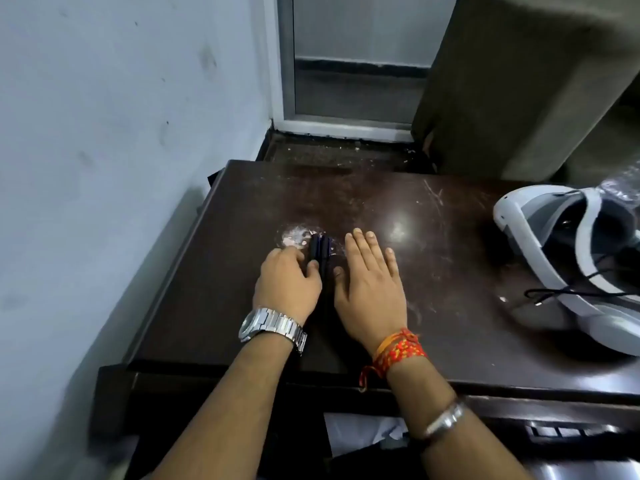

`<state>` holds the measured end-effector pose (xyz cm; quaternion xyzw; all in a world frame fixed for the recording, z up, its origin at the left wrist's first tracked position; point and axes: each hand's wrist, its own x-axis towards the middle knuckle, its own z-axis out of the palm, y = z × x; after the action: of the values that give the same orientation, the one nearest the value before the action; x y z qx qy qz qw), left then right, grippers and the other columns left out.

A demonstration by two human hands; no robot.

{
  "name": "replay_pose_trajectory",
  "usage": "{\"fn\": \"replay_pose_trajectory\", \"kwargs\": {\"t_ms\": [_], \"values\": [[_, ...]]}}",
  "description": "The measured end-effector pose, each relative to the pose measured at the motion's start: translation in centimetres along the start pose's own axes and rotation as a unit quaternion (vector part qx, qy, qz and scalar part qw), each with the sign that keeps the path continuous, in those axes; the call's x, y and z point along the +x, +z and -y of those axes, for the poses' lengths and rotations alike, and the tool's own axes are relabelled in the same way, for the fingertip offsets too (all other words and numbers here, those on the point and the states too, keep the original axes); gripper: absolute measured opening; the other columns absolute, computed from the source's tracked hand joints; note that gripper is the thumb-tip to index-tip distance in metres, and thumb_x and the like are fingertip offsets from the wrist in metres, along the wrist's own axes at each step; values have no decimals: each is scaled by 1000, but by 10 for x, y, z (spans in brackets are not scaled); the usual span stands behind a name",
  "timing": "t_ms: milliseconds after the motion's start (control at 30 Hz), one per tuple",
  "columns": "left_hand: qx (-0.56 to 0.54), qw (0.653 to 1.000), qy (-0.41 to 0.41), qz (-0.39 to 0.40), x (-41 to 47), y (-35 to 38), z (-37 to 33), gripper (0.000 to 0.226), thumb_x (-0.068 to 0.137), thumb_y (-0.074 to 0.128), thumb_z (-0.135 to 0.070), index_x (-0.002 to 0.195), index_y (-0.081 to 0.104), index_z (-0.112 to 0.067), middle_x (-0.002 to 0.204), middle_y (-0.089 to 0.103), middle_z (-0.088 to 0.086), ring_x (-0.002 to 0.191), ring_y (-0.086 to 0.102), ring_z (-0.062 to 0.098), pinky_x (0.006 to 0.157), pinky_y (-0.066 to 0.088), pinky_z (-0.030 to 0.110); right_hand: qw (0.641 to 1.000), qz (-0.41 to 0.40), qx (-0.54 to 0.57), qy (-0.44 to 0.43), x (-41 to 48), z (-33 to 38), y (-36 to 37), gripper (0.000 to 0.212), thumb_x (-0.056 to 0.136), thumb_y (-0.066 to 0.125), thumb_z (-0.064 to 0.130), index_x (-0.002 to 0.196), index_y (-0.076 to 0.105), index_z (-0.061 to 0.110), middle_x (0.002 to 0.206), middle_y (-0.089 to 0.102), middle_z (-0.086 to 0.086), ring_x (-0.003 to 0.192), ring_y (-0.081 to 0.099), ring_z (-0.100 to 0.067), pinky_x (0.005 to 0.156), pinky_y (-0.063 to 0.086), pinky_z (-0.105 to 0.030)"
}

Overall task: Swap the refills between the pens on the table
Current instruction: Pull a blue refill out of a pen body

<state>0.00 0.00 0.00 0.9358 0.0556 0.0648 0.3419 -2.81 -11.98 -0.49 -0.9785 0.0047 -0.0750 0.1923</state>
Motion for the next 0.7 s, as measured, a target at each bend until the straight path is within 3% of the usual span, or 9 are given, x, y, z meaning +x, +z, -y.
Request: {"fn": "replay_pose_trajectory", "kwargs": {"t_ms": [100, 200, 300, 533, 633, 700], "values": [[-19, 999, -42, -4, 22, 9, 3, 18, 81, 69, -32, 71, 69, -17, 71, 69, 1, 71, 67, 22, 64, 55, 32, 997, -68, 20, -6, 16, -5, 3, 55, 98, 45, 22, 152, 35, 16, 162, 31, 1, 153, 14, -14, 123, -1, -34], [-12, 998, -54, 23, 31, 10, 0, 19, 80, 70, -32, 71, 72, -16, 70, 70, 3, 70, 68, 23, 63, 54, 29, 997, -69, 33, -26, 26, -1, -1, 50, 96, 47, 18, 146, 46, 14, 156, 43, 0, 152, 22, -16, 124, 5, -35], [-5, 998, -67, 17, 36, 12, 1, 22, 77, 72, -34, 64, 72, -16, 65, 68, 2, 66, 67, 23, 57, 49, 25, 999, -34, 19, -20, 31, -2, 4, 49, 97, 45, 19, 146, 47, 15, 155, 43, 2, 152, 21, -13, 123, 3, -32], [9, 998, -59, -3, 33, 9, -4, 24, 69, 63, -30, 56, 62, -10, 51, 56, 3, 57, 57, 30, 50, 38, 25, 996, -60, 62, -27, 32, 4, 7, 44, 97, 49, 18, 140, 54, 12, 150, 51, -1, 148, 32, -15, 123, 12, -31], [-16, 997, -42, -57, 28, 2, -9, 29, 70, 64, -34, 54, 65, -10, 46, 56, 3, 56, 60, 26, 48, 42, 26, 986, -107, 121, -29, 28, 6, 4, 37, 96, 56, 17, 131, 62, 8, 138, 62, -7, 137, 49, -21, 118, 28, -34], [-64, 994, -27, -86, 26, -2, -12, 29, 69, 67, -36, 54, 67, -11, 46, 60, 1, 54, 61, 17, 51, 46, 24, 964, -161, 211, -9, 29, 7, 3, 30, 95, 60, 20, 122, 68, 9, 123, 71, -7, 119, 63, -22, 105, 45, -35]]}}
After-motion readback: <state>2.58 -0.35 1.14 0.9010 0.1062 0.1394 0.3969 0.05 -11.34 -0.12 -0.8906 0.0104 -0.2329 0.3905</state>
